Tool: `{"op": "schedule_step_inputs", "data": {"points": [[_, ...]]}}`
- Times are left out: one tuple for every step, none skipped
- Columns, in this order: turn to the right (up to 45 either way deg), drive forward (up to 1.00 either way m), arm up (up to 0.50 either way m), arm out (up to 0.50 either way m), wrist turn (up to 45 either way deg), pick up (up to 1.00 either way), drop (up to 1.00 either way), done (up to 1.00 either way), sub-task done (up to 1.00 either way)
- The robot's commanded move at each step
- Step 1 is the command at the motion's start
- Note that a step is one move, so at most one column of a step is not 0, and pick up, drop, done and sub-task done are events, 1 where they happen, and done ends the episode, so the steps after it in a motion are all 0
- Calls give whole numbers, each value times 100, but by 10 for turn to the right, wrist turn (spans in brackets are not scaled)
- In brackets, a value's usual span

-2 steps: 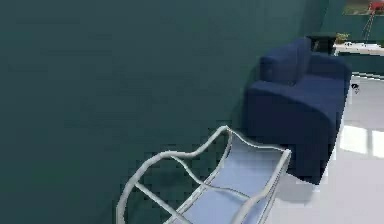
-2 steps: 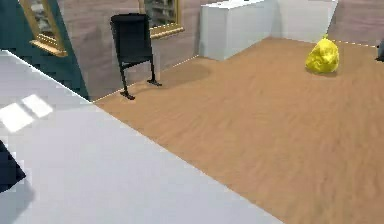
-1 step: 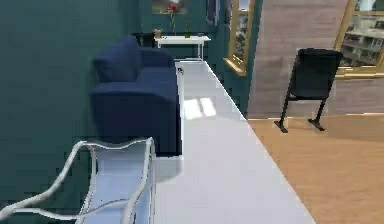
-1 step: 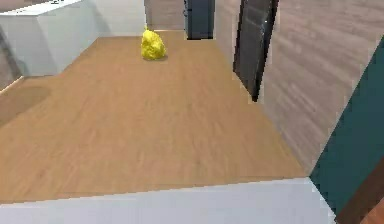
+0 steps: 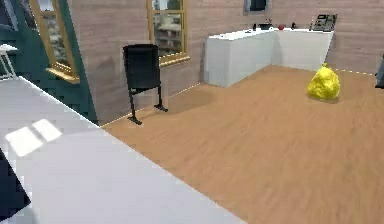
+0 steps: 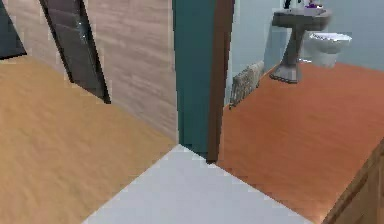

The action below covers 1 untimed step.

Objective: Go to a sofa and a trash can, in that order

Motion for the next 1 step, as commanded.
{"op": "schedule_step_inputs", "data": {"points": [[360,0,0,0,0,0,0,0,0]]}}
